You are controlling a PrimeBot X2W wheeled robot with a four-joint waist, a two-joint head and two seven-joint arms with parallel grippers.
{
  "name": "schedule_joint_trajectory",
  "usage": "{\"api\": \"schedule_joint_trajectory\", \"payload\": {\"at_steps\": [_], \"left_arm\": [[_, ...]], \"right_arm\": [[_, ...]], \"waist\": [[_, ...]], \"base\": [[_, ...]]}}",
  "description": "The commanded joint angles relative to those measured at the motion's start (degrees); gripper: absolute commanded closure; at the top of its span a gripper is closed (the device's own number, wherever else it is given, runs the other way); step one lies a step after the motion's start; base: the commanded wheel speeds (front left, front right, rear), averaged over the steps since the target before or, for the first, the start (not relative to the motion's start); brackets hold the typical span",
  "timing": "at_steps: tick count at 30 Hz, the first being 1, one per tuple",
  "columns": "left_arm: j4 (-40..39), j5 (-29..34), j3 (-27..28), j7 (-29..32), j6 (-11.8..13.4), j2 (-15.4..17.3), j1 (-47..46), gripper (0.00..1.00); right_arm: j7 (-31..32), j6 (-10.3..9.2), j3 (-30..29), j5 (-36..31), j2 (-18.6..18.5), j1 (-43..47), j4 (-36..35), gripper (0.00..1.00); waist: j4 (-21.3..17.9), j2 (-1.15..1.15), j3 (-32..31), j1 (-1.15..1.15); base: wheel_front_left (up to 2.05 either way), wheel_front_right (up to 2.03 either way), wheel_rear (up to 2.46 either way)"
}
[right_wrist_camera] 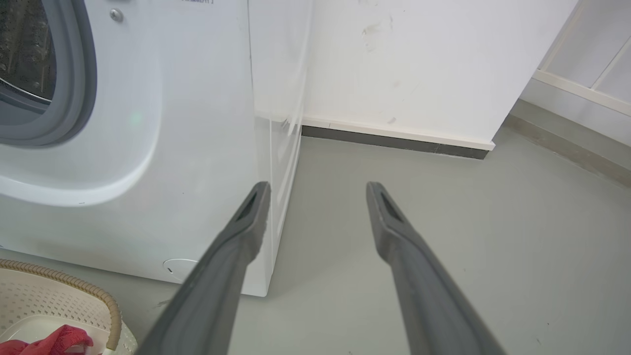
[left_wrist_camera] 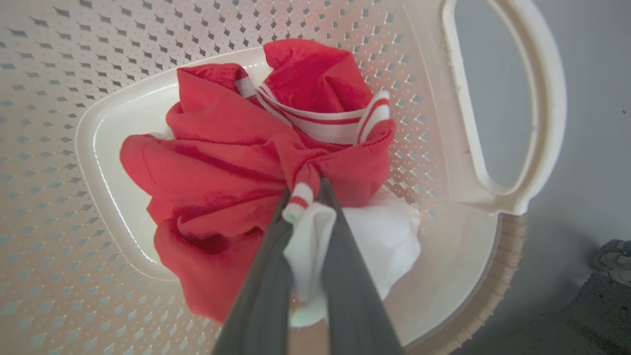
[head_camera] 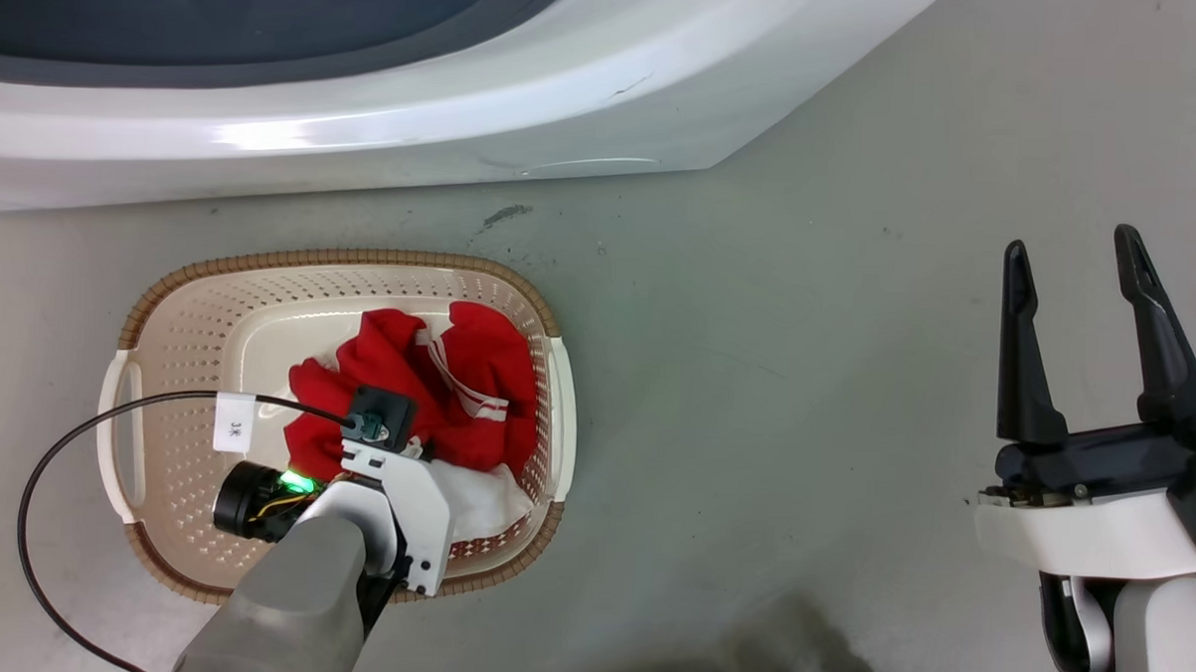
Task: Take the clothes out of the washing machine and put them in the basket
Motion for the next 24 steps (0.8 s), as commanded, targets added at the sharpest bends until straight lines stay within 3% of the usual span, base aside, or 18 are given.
{"api": "schedule_joint_trajectory", "payload": {"at_steps": [1, 4, 5, 6, 19, 24], "left_arm": [[0.49, 0.33, -0.28, 0.58, 0.32, 0.11, -0.53, 1.0], [0.8, 0.52, -0.79, 1.49, 0.52, 0.08, -0.83, 1.0], [0.89, 0.35, -0.88, 1.77, 0.36, -0.05, -0.54, 0.63], [0.95, 0.37, -1.07, 1.89, 0.26, -0.06, -0.25, 0.0], [-0.14, -2.07, 0.67, -5.36, 0.2, -0.72, 7.34, 0.0], [-9.36, -0.99, 3.72, -5.62, 3.15, 1.57, 12.14, 0.0]], "right_arm": [[-0.14, -0.05, 0.19, 0.27, 0.12, -1.07, -0.03, 0.0], [-0.14, -0.06, 0.67, 0.61, 0.12, -1.46, 0.32, 0.0], [-0.14, -0.06, 0.78, 0.77, 0.12, -1.48, 0.45, 0.0], [-0.13, -0.06, 0.87, 0.94, 0.12, -1.54, 0.58, 0.0], [-0.14, -0.06, 1.57, 1.63, 0.11, 2.83, 3.29, 0.0], [-0.14, -0.06, 1.5, 1.29, 0.1, 5.44, 4.05, 0.0]], "waist": [[-0.02, 0.0, 0.4, -0.01], [-0.11, 0.0, 0.46, -0.01], [-0.12, 0.0, 0.3, -0.01], [-0.1, 0.0, 0.02, -0.01], [1.7, 0.0, -12.46, -0.01], [3.18, 0.0, -18.08, -0.01]], "base": [[0.0, 0.0, 0.0], [0.0, 0.0, 0.0], [0.0, 0.0, 0.0], [0.0, 0.0, 0.0], [0.0, 0.0, 0.0], [0.0, 0.0, 0.0]]}}
